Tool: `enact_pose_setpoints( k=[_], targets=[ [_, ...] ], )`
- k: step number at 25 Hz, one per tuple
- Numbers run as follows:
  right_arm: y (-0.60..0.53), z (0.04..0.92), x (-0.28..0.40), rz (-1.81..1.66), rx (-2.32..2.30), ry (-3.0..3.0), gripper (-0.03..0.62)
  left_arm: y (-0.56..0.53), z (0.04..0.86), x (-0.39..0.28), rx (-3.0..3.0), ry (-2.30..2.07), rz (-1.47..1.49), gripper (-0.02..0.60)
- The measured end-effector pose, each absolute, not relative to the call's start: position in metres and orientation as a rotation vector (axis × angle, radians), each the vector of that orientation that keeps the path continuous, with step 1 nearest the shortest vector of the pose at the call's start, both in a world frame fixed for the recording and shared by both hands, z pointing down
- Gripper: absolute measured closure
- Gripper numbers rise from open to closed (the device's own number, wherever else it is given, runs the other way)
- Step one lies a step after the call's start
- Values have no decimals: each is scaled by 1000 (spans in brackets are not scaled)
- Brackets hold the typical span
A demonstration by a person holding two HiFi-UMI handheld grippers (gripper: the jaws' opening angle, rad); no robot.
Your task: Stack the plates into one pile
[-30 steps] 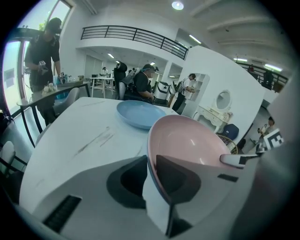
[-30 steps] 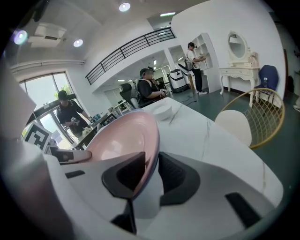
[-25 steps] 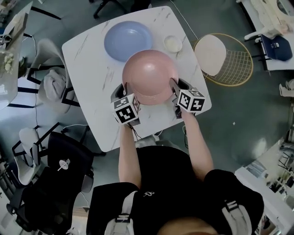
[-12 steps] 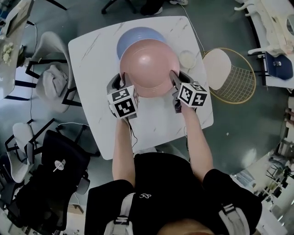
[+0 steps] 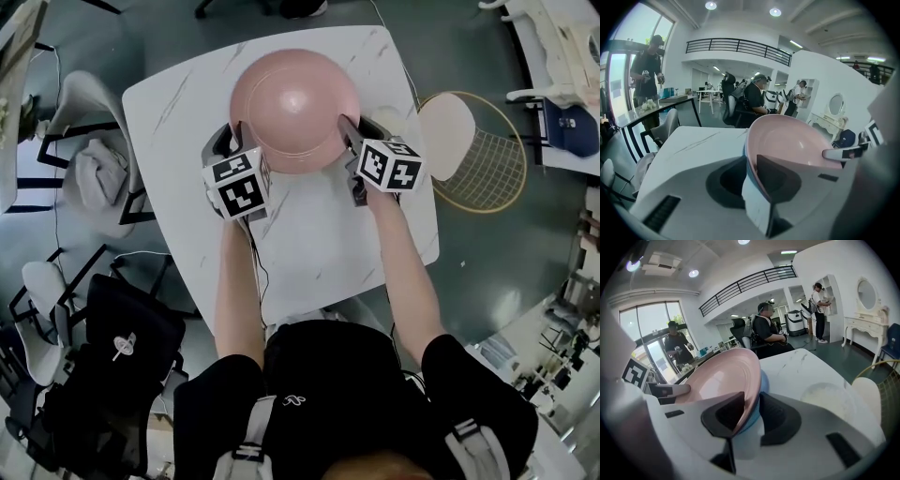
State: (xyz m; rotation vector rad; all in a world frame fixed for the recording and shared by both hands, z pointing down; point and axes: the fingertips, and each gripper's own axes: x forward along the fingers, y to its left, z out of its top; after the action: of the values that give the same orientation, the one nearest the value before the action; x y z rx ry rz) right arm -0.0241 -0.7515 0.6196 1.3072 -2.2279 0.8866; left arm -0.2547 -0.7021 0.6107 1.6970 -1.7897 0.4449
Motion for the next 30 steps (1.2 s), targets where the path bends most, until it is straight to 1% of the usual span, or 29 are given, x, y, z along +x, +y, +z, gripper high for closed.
enact_pose_setpoints(
  k=[9, 10, 11, 12, 15, 17, 20, 23, 24, 25, 30],
  targets=[
    [-770, 638, -26, 877, 1305, -2186, 484, -720, 633, -255, 1692, -1786, 493, 489],
    [-770, 639, -26, 874, 1313, -2184, 477, -720, 632, -257, 1693, -1811, 504, 483],
    [-771, 638, -25, 871, 1334, -2186, 446, -719, 628, -260, 1692, -1845, 508, 491],
    [-773, 635, -23, 868, 1370, -2192, 432, -719, 623, -263, 1691, -1879, 500, 495],
    [-773, 622, -19, 872, 1424, -2225, 436, -714, 609, -267, 1688, -1912, 443, 499],
    [-765, 617, -20, 852, 1392, -2251, 434, -703, 602, -268, 1674, -1922, 401, 512],
    [-749, 604, -18, 800, 1359, -2301, 458, -681, 591, -264, 1646, -1941, 326, 551],
    [-733, 579, -12, 803, 1372, -2399, 539, -663, 570, -253, 1657, -1952, 229, 565],
    [-727, 570, -9, 817, 1386, -2437, 577, -657, 563, -247, 1661, -1959, 204, 565],
    [-721, 562, -6, 827, 1391, -2472, 585, -650, 555, -241, 1663, -1967, 180, 565],
    [-694, 522, -6, 819, 1254, -2667, 585, -624, 518, -208, 1677, -2011, 89, 566]
  ],
)
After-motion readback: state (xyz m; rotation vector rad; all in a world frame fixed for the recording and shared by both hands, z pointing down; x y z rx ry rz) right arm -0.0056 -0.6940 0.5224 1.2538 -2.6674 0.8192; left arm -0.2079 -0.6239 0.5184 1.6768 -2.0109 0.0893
